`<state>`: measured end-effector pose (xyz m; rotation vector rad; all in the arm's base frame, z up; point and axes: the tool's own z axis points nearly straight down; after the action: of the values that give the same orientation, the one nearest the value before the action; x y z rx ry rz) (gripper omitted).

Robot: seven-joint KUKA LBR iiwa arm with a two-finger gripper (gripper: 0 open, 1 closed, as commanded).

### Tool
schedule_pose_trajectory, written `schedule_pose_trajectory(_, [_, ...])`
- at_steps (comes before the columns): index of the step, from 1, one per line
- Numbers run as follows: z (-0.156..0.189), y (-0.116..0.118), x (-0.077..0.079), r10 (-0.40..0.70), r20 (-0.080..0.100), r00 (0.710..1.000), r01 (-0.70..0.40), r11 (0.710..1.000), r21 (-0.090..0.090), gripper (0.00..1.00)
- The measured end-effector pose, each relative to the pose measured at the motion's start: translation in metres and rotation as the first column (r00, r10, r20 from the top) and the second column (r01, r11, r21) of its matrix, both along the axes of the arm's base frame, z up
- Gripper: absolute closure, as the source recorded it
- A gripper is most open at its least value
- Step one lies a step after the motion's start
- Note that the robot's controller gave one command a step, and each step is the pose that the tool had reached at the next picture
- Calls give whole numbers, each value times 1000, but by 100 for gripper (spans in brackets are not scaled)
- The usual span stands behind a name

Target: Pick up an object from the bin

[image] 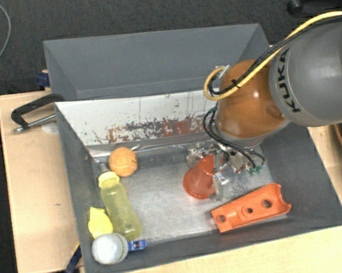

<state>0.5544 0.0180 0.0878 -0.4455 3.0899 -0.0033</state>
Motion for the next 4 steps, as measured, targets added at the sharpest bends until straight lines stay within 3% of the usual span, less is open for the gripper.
schedule_pose_trajectory(4, [0,0,0,0,0,1000,0,1000,0,100])
